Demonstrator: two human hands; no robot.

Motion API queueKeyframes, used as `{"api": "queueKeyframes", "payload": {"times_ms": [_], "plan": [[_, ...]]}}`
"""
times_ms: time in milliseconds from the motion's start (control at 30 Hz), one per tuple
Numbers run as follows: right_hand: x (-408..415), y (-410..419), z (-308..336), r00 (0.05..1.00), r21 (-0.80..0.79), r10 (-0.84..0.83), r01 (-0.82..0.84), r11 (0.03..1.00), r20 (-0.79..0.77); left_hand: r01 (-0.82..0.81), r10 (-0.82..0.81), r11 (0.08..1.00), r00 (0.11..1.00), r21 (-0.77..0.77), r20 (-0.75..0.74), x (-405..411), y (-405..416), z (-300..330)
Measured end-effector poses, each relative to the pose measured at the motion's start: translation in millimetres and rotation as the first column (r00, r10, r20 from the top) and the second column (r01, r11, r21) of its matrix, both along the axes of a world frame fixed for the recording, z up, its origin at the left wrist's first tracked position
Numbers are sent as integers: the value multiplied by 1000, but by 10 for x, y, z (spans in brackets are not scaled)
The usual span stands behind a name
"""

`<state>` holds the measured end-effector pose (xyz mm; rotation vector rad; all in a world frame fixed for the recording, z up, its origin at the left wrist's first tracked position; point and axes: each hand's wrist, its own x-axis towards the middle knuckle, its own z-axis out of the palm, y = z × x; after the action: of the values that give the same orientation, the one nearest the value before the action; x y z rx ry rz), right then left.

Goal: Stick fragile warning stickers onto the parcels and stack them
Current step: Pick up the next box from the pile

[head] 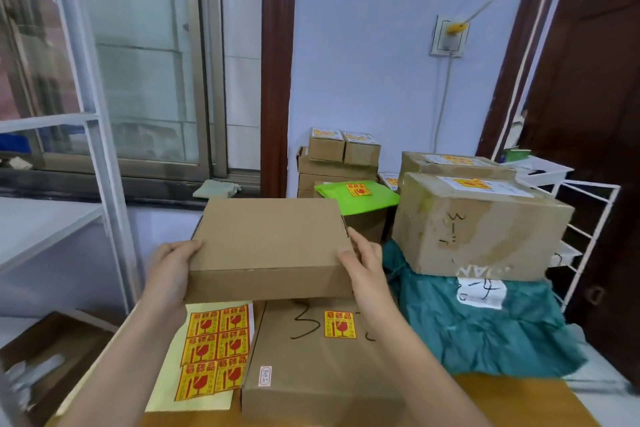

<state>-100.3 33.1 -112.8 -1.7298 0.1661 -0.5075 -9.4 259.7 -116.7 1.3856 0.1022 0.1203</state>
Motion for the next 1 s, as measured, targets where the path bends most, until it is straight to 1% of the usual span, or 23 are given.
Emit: {"api": "queueKeyframes", "payload": {"times_ms": [133,333,433,700,800,1000], "plan": [[-35,-15,41,998,-10,42,-42,999,-56,-36,36,999,999,-8,-2,-94,-11,-6],[120,-132,134,997,20,44,-43,999,-71,-42,42,999,999,6,-12,6,-141,92],[221,-166,167,997,28,40,-38,999,-63,-45,45,999,999,16,-22,103,-182,142],[523,-203,321,998,57,58,-57,997,-22,-58,58,998,998,38,9,310,-235,365],[526,-176,338,997,55,80,-80,995,-3,-76,76,997,997,9,-1,327,-176,327],[330,-82,194,990,-5,140,-140,990,-5,-121,120,992,992,-28,-47,167,18,77]]}}
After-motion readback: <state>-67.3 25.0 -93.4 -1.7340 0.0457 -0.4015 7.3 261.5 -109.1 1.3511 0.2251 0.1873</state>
